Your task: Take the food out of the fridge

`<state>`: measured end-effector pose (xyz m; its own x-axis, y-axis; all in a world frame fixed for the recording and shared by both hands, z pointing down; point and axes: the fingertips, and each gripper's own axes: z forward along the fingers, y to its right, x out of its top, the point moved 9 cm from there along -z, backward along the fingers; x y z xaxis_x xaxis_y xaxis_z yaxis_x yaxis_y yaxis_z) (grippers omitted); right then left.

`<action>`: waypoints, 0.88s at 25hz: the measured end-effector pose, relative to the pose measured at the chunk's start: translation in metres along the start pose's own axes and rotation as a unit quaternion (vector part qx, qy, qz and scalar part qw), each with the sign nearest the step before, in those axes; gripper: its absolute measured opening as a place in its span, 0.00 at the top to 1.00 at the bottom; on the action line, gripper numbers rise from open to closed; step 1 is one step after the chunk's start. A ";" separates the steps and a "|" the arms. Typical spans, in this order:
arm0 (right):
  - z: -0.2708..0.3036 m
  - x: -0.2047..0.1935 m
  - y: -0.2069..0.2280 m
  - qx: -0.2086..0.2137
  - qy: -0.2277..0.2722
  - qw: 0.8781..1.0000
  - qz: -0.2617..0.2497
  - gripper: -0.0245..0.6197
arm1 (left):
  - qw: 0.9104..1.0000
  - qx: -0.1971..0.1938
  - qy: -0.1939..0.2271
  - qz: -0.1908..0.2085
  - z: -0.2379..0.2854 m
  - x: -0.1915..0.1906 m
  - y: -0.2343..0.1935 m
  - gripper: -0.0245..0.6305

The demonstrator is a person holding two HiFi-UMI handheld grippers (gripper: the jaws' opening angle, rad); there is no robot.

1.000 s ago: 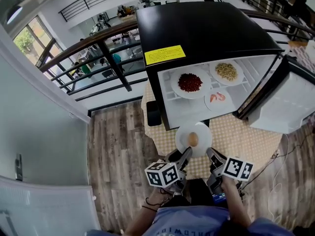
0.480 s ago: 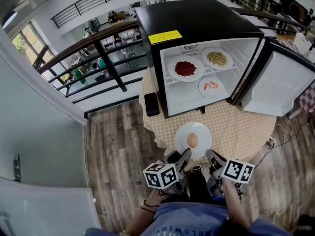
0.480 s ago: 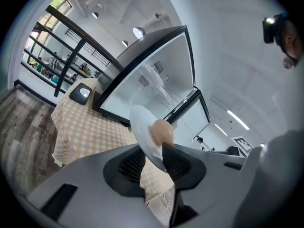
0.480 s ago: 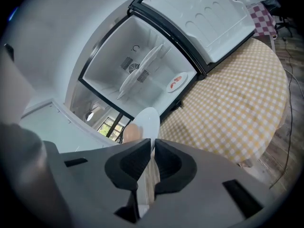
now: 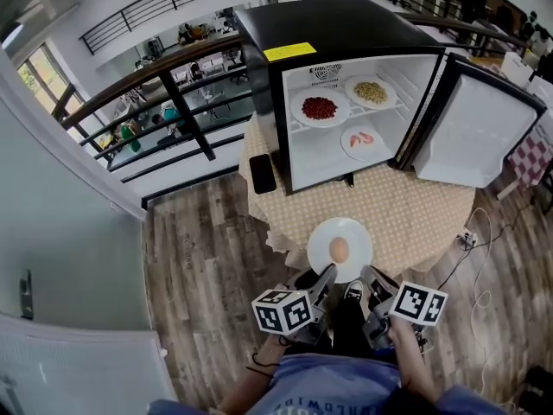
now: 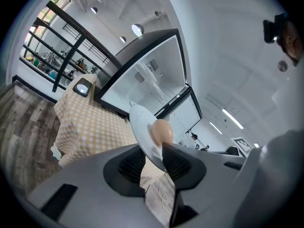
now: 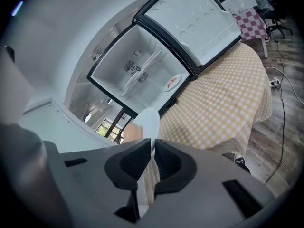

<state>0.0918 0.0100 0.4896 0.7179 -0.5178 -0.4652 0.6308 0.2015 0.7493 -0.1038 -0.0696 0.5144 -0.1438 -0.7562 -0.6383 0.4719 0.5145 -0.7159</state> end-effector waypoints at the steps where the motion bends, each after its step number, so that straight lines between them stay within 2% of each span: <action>1: -0.003 -0.002 -0.001 -0.005 -0.001 1.000 -0.004 0.91 | 1.000 -0.001 0.001 -0.002 -0.002 -0.002 0.001 0.78; 7: -0.012 -0.011 -0.005 -0.013 -0.010 1.000 -0.017 0.91 | 1.000 -0.002 0.007 -0.014 -0.016 -0.012 0.005 0.78; 15: -0.016 -0.018 -0.007 0.000 -0.025 0.999 -0.019 0.91 | 0.999 0.012 0.022 -0.034 -0.030 -0.021 0.008 0.79; 22: -0.046 -0.020 0.010 0.004 -0.026 1.000 -0.012 0.91 | 0.999 0.014 0.021 -0.026 -0.028 -0.042 0.034 0.79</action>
<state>0.0971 0.0601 0.4847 0.6860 -0.5653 -0.4581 0.6452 0.1817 0.7421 -0.1062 -0.0090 0.5092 -0.2052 -0.7632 -0.6127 0.4878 0.4630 -0.7401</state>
